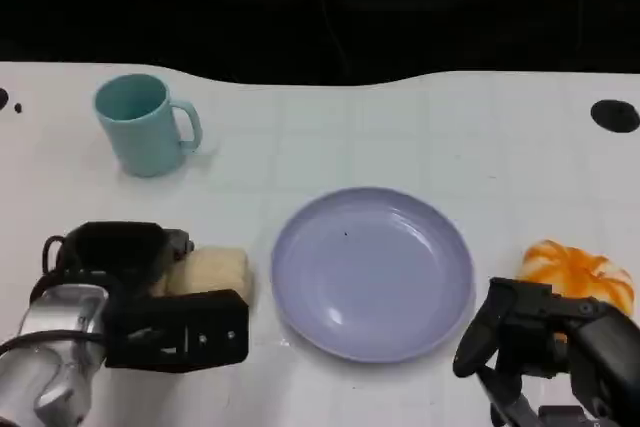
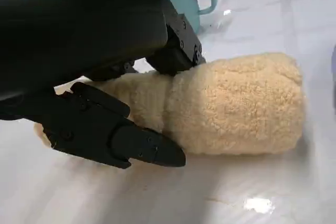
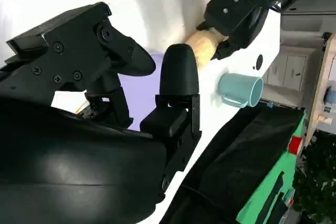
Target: Grasp the towel on the left side of the plate with the left hand and place it into the plate.
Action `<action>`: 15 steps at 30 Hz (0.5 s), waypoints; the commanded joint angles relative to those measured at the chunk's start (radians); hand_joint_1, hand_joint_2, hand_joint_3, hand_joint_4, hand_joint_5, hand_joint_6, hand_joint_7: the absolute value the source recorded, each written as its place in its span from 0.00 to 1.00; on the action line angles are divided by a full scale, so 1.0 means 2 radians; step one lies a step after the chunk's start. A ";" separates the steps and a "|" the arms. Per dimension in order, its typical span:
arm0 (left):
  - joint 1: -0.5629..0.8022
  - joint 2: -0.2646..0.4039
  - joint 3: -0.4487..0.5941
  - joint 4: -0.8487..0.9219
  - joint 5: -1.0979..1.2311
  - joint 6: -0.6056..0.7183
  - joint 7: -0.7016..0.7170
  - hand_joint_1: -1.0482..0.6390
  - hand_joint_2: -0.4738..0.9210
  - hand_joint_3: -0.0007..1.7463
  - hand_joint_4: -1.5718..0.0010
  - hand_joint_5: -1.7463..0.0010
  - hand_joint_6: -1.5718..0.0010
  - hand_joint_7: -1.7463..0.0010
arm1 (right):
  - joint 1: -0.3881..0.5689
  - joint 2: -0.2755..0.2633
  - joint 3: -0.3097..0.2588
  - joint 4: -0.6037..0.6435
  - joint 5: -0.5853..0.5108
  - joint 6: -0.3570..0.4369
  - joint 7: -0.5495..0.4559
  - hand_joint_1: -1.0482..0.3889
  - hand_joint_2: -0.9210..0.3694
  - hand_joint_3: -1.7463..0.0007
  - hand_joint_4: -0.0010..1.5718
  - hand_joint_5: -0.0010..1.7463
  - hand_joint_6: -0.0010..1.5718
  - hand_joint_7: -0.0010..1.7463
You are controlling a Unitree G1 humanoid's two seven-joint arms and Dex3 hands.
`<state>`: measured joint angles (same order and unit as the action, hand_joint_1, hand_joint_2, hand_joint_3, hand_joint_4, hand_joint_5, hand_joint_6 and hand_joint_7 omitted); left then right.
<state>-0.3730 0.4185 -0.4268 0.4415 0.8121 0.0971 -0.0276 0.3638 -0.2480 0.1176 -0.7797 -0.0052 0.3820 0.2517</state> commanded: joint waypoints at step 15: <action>0.043 -0.021 0.077 -0.133 -0.056 0.003 0.078 0.50 0.93 0.28 0.47 0.00 0.64 0.00 | 0.001 -0.008 -0.001 -0.011 -0.002 0.006 0.001 0.65 0.27 0.40 0.50 0.95 0.45 0.76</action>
<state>-0.2997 0.3779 -0.2827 0.2409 0.7004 0.0968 0.1375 0.3646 -0.2495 0.1159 -0.7828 -0.0062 0.3829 0.2527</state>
